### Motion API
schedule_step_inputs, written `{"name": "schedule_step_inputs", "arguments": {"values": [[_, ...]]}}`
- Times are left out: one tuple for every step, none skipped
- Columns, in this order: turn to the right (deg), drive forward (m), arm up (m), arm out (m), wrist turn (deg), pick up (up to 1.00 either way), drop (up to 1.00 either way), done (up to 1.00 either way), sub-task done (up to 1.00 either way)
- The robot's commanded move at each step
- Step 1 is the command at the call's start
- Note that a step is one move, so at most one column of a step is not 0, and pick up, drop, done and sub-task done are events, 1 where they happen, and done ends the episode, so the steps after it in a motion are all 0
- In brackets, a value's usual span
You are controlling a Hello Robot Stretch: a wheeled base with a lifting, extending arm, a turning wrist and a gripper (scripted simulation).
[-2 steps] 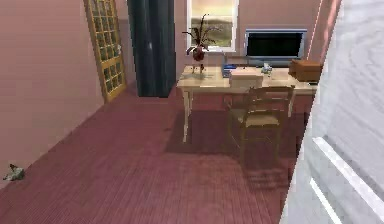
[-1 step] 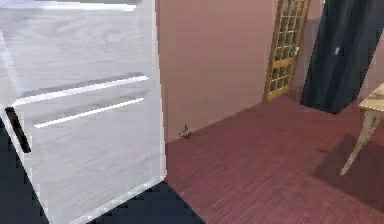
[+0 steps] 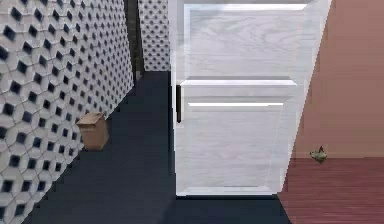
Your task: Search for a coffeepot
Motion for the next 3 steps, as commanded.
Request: {"name": "schedule_step_inputs", "arguments": {"values": [[0.0, 0.05, 0.00, 0.00, 0.0, 0.00, 0.00, 0.00, 0.00], [-45.0, 0.00, 0.00, 0.00, 0.0, 0.00, 0.00, 0.00, 0.00], [-36.0, 0.00, 0.00, 0.00, 0.0, 0.00, 0.00, 0.00, 0.00]]}}
